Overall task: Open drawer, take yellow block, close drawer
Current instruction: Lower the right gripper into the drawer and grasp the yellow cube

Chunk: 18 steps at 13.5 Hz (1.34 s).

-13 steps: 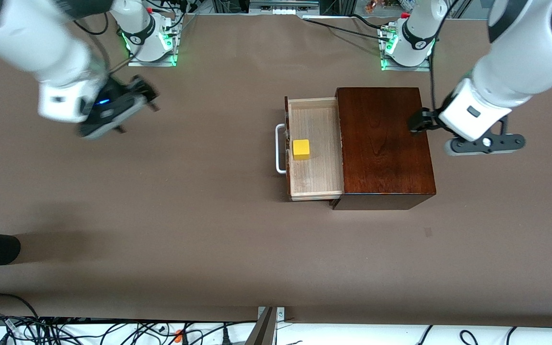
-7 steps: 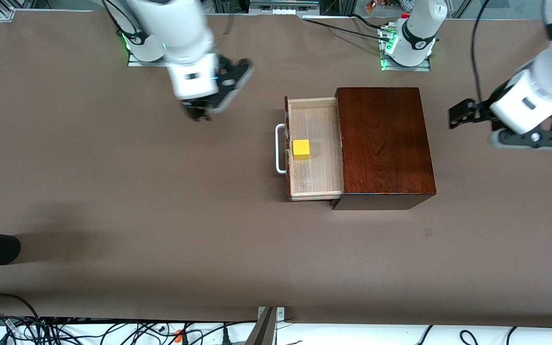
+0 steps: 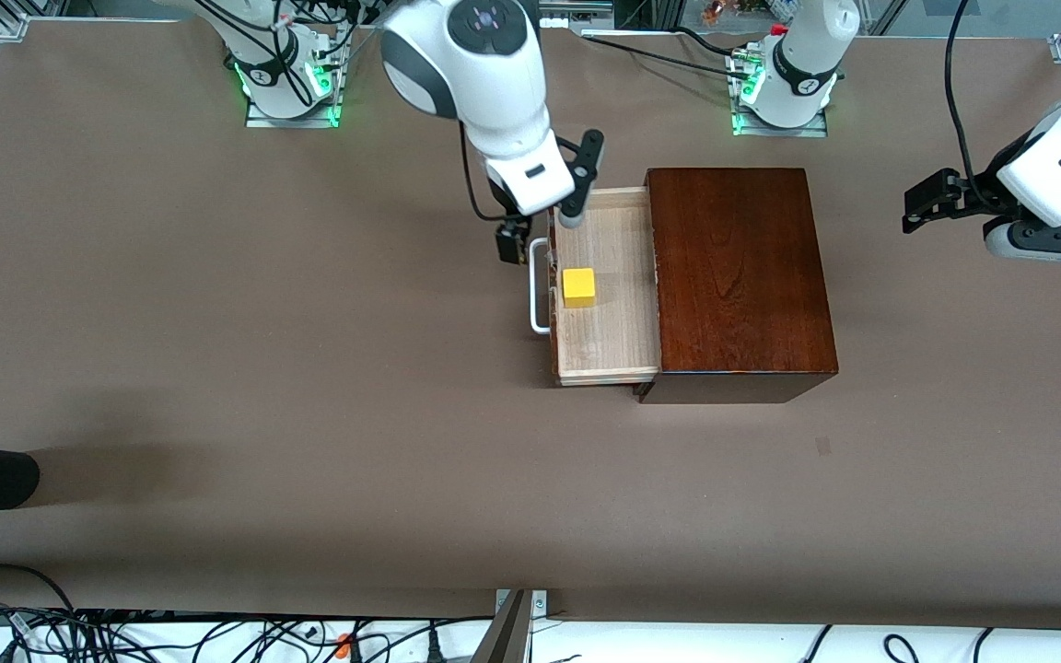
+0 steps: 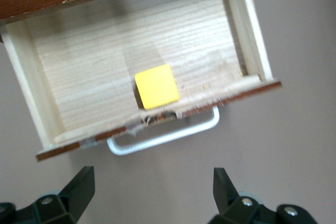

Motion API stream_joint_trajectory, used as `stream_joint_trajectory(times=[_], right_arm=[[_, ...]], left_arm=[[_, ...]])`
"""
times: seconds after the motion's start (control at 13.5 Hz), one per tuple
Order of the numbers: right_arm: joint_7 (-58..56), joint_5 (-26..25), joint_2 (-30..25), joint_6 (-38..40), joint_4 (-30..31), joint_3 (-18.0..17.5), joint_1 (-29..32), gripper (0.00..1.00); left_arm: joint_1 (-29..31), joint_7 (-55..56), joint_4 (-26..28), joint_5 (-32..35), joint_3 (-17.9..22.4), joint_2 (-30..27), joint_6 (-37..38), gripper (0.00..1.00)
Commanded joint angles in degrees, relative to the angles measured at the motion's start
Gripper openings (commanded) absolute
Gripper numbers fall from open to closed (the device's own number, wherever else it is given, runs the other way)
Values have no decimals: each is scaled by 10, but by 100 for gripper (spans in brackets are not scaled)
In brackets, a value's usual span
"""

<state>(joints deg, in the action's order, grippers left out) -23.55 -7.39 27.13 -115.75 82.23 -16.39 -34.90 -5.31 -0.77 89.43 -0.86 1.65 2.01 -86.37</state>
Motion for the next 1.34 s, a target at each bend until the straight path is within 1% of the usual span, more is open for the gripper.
stream_joint_trajectory(times=[0.0,0.07,0.3,0.45,0.74,0.82,1.26], right_arm=[[-28,-9,51,0,-57,5,-15,100],[-29,-16,61,3,-67,6,-19,100],[-39,-42,77,2,-68,7,-29,100],[-48,-47,92,-1,-74,7,-32,100],[-47,-67,159,-1,-142,10,-58,100],[-48,-79,172,-1,-156,9,-60,100],[-64,-89,190,-13,-164,9,-61,100]], left_arm=[[-8,-14,-6,-13,8,-10,6,100],[-8,-20,-7,-13,6,-11,11,100],[-2,-38,-9,-13,7,-10,12,100],[-1,-37,-10,-13,7,-10,11,100],[-2,-30,-16,-12,5,-7,11,100],[-4,-30,-15,-9,3,-6,11,100],[-2,-34,-17,-5,4,-4,9,100]])
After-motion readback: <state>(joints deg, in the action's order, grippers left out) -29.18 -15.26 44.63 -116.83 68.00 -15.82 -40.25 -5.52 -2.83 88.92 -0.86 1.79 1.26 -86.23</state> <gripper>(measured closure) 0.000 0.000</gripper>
